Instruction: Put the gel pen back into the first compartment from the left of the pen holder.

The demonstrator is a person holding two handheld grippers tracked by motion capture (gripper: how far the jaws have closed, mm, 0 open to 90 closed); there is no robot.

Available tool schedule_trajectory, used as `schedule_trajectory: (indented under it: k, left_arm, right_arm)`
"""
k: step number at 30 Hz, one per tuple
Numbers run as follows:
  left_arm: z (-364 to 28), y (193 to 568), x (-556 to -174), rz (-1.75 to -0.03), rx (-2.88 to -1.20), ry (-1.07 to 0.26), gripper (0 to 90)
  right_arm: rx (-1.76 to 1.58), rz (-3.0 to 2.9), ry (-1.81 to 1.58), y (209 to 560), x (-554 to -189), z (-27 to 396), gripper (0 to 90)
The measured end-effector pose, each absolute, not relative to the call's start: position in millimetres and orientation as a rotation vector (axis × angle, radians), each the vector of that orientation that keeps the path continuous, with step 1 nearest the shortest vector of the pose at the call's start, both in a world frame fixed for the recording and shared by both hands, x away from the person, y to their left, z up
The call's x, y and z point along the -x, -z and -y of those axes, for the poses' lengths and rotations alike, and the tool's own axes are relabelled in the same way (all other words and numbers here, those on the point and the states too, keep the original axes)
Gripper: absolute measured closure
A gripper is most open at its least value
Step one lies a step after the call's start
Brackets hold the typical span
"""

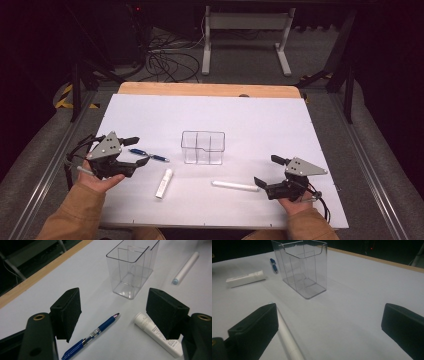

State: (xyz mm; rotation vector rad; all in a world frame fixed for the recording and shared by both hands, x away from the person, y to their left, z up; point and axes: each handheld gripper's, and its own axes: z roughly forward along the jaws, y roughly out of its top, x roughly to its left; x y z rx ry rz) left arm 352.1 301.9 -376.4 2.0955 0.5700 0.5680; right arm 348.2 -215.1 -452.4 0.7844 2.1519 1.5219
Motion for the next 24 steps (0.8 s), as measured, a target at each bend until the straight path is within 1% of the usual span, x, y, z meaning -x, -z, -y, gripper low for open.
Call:
schedule_trajectory:
  k: [2,4,19,24]
  left_arm:
    - [-303.2,376.0,-358.6,-0.588,-2.108,-0.529,30.7]
    - [-304.1,375.8,-364.8,-0.591,-2.122,-0.519,32.8]
    - [-302.0,378.7,-395.8,-0.534,-2.229,-0.499,32.1]
    - [-304.5,382.4,-403.2,-0.519,-2.291,-0.485,33.3]
  right_arm:
    - [-0.785,-2.150,-1.516,453.3,-348.1,215.1,1.6]
    - [-0.789,-2.156,-1.513,454.3,-347.4,215.3,1.7]
    - [-0.798,-2.163,-1.511,456.6,-345.4,216.4,2.4]
    - [-0.794,-2.168,-1.515,456.9,-345.6,216.1,2.6]
